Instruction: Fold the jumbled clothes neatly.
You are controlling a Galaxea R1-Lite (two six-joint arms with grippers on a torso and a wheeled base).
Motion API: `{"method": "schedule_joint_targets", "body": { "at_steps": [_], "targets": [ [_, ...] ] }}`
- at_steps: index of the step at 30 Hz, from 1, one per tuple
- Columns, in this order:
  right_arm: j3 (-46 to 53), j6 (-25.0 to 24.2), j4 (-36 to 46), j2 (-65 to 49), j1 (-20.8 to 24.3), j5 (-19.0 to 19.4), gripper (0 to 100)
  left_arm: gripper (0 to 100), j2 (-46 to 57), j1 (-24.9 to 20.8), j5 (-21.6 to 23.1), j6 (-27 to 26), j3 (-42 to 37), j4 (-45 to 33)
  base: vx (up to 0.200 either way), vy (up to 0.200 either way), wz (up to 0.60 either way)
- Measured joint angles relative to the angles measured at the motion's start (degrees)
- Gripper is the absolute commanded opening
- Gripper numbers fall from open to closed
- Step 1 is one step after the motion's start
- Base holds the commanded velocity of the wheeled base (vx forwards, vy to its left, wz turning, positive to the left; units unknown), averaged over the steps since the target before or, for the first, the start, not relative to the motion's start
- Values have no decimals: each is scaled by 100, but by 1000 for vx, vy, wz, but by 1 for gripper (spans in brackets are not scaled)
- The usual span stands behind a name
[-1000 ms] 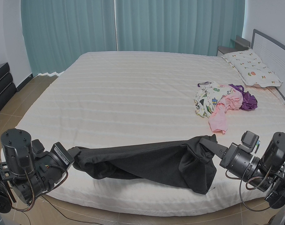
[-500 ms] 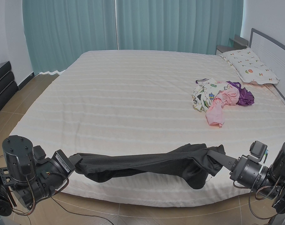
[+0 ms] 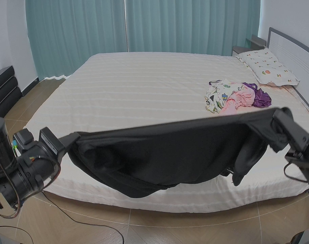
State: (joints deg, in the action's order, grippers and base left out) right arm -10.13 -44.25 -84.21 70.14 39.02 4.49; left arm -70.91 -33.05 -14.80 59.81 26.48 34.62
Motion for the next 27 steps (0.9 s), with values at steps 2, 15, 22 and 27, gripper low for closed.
{"method": "schedule_joint_targets", "body": {
  "at_steps": [2, 15, 22, 27],
  "targets": [
    [-382, -6, 191, -90, -134, 51, 0, 0, 20, 80, 20, -20, 180, -2, 0, 0, 0],
    [-3074, -33, 1885, 581, -1287, 297, 0, 0, -279, 450, 51, -74, 1029, -115, 0, 0, 0],
    [-3462, -4, 1891, 1621, -1712, 312, 0, 0, -900, 603, 98, -57, 1026, -165, 143, 0, 0],
    [-3953, 27, 1776, 2178, -1849, 312, 0, 0, -1274, 653, 154, -52, 1018, -161, 200, 0, 0]
  ]
}}
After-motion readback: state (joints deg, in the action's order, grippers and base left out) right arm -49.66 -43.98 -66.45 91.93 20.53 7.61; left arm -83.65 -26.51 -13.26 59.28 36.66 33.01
